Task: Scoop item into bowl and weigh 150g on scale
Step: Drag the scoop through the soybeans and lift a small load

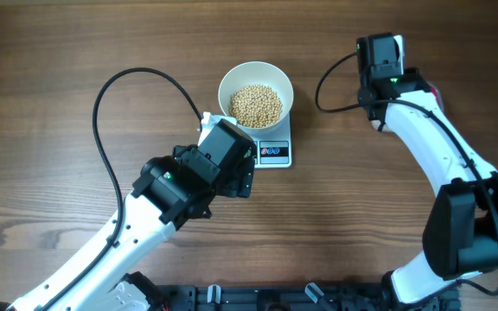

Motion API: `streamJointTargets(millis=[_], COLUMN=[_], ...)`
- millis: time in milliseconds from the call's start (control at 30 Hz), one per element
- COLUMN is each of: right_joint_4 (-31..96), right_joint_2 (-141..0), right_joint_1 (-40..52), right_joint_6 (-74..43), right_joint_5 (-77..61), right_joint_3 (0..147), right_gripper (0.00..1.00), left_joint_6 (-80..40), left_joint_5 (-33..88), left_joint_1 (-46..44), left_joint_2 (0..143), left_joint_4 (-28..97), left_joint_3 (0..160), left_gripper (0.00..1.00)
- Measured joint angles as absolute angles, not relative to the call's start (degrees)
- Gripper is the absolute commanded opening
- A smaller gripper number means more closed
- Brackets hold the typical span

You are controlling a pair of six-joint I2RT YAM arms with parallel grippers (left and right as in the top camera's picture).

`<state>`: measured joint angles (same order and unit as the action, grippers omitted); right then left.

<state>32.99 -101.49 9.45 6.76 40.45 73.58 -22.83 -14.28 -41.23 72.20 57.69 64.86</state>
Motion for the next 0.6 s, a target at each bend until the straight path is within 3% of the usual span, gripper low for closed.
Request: streamJointTargets(millis=[600], right_joint_4=[32.9], right_joint_2=[-101.5], right_joint_1=[8.9], right_joint_6=[11.1], right_joint_5=[24.1], right_joint_3=[73.1], right_gripper=[0.04], left_joint_6=[-22.8], left_joint_5=[-14.3], left_joint_1=[-41.2], left_joint_2=[72.2], left_joint_4=[57.7], left_joint_3=[64.9], left_gripper=[1.00])
